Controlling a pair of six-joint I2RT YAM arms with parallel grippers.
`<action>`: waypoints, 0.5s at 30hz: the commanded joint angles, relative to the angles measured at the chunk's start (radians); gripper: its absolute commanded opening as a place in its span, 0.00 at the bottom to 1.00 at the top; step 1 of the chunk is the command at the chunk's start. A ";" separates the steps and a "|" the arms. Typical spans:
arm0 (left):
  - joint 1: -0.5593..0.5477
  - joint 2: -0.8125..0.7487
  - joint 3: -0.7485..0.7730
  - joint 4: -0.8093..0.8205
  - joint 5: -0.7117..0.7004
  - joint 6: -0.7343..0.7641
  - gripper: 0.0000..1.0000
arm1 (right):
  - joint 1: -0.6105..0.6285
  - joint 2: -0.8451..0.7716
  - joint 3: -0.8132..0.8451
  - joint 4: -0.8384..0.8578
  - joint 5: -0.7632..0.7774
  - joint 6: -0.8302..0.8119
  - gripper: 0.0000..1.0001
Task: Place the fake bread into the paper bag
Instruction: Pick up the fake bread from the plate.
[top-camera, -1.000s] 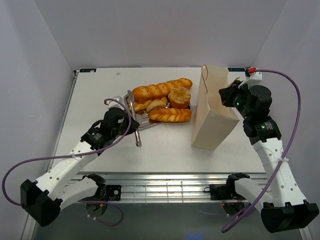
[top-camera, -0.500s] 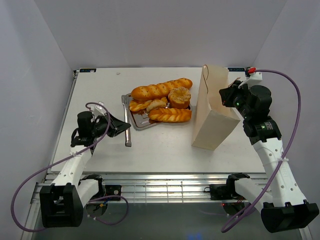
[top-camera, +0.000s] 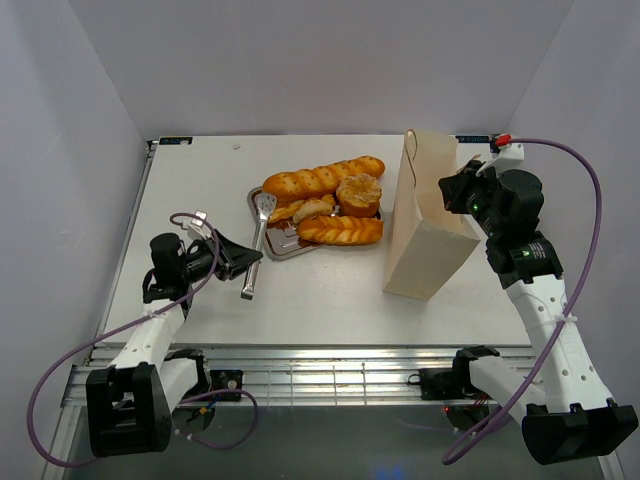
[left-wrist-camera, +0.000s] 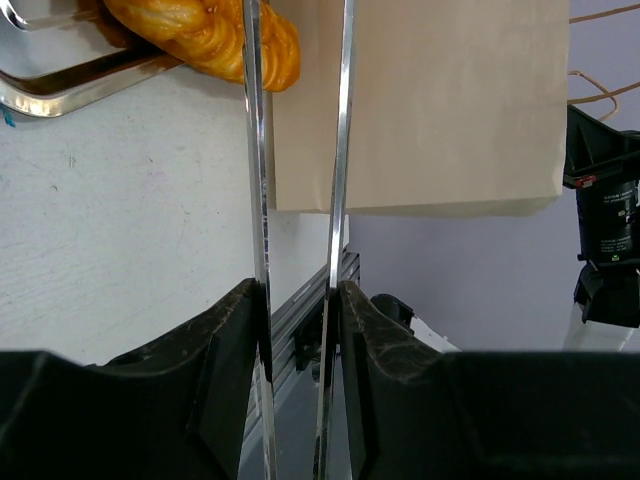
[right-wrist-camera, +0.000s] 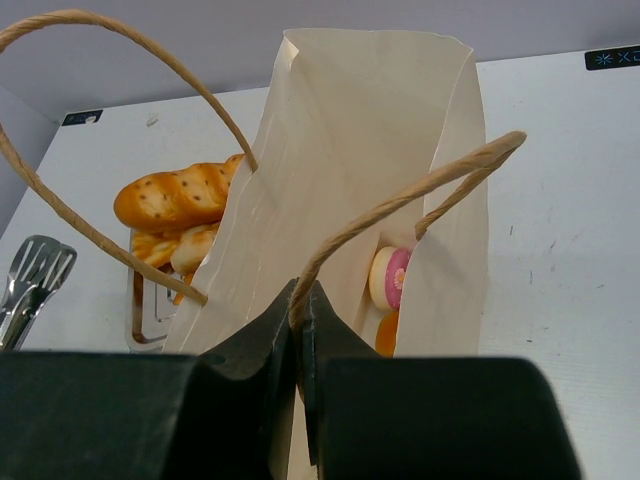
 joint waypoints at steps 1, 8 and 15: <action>0.013 -0.001 -0.011 0.080 0.048 -0.021 0.46 | 0.002 0.000 0.040 -0.002 0.010 -0.026 0.08; 0.030 0.021 -0.017 0.103 0.062 -0.032 0.47 | 0.002 0.003 0.042 -0.002 0.008 -0.026 0.08; 0.047 0.044 -0.025 0.115 0.065 -0.043 0.51 | 0.002 0.002 0.036 -0.001 0.008 -0.028 0.08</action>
